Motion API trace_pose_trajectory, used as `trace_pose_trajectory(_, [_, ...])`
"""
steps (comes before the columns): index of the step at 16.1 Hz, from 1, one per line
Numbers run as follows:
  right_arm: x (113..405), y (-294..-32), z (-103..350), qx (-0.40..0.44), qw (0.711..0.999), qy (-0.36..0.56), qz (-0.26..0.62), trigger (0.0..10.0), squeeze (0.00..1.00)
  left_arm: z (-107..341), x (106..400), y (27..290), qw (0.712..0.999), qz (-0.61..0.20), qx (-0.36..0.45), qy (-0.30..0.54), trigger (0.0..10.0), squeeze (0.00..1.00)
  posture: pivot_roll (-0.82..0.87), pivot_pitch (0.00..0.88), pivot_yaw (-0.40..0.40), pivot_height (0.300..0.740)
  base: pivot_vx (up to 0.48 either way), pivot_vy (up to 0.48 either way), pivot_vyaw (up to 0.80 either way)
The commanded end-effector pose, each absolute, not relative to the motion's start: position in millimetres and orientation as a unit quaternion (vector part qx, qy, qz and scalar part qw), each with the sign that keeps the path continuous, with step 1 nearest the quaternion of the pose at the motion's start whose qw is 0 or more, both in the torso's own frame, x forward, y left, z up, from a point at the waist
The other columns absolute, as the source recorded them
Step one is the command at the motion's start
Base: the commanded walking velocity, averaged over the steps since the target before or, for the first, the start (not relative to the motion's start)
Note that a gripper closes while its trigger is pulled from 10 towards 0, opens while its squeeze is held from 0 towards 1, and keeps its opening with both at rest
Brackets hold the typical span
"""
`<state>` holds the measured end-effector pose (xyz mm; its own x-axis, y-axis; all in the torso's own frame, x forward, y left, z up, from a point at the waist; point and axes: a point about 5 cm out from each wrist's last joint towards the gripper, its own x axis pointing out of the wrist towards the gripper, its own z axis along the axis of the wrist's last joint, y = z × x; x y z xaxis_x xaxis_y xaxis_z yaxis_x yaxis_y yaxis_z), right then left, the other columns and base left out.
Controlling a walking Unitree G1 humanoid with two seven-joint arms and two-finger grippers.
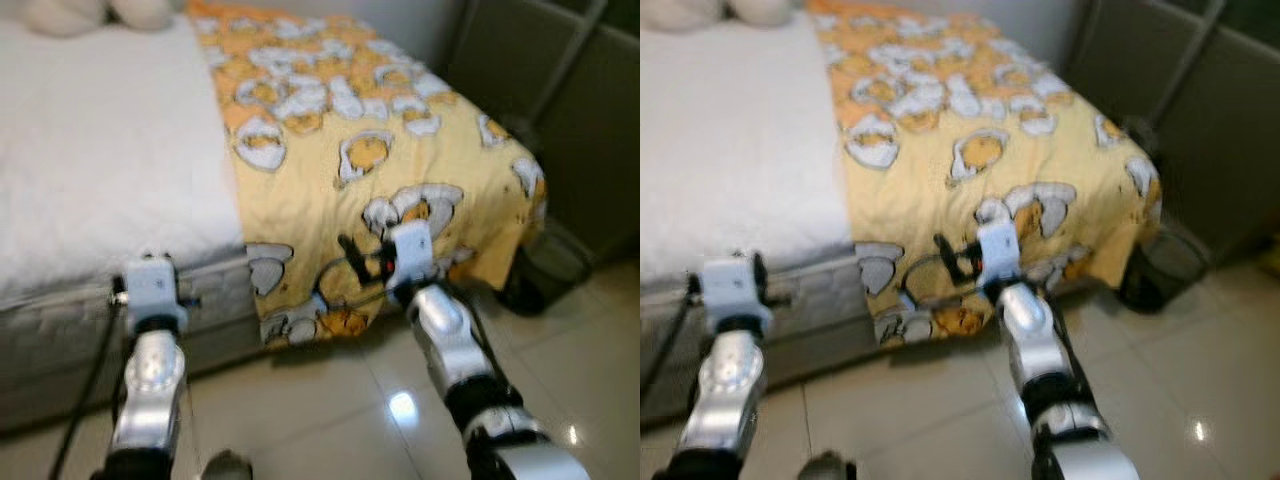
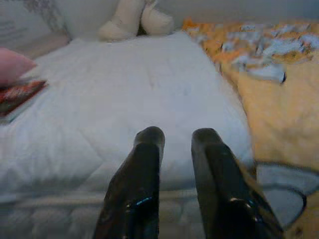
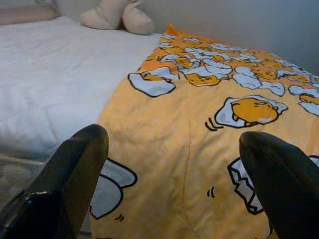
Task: Clean up the room
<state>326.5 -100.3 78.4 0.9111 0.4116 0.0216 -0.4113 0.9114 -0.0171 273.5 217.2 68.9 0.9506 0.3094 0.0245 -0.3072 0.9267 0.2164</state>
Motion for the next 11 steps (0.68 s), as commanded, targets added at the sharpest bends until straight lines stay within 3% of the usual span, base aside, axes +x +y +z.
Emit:
trace_pose_trajectory(1, [326.8,-101.6,78.7,-0.003,0.978,-0.015,0.206,10.0,1.0,69.6,275.0,217.7,0.981,0.156,0.118,0.016,10.0,1.0,0.11,0.0,-0.101,0.74,0.0,-0.45,0.55])
trace_pose_trajectory(4, [327.2,-103.4,76.7,0.006,0.98,-0.009,0.199,10.0,1.0,67.8,280.3,212.3,0.984,0.14,0.105,0.029,10.0,1.0,0.1,0.0,-0.095,0.74,0.0,-0.446,0.55])
trace_pose_trajectory(5, [327.7,-105.1,76.2,0.007,0.981,-0.007,0.195,10.0,1.0,69.5,281.6,209.7,0.983,0.136,0.119,0.028,10.0,0.0,0.1,0.0,-0.093,0.74,0.0,0.0,0.54])
trace_pose_trajectory(6, [327.9,-107.0,75.6,0.007,0.982,-0.005,0.191,10.0,1.0,70.6,283.5,206.9,0.981,0.127,0.146,0.03,10.0,0.0,0.09,0.0,-0.092,0.74,0.0,0.0,0.54])
trace_pose_trajectory(11, [325.4,-109.2,71.3,0.009,0.982,0.002,0.189,10.0,1.0,72.8,286.7,206.8,0.981,0.145,0.119,0.044,10.0,0.0,0.09,0.0,-0.089,0.74,0.21,-0.411,0.5])
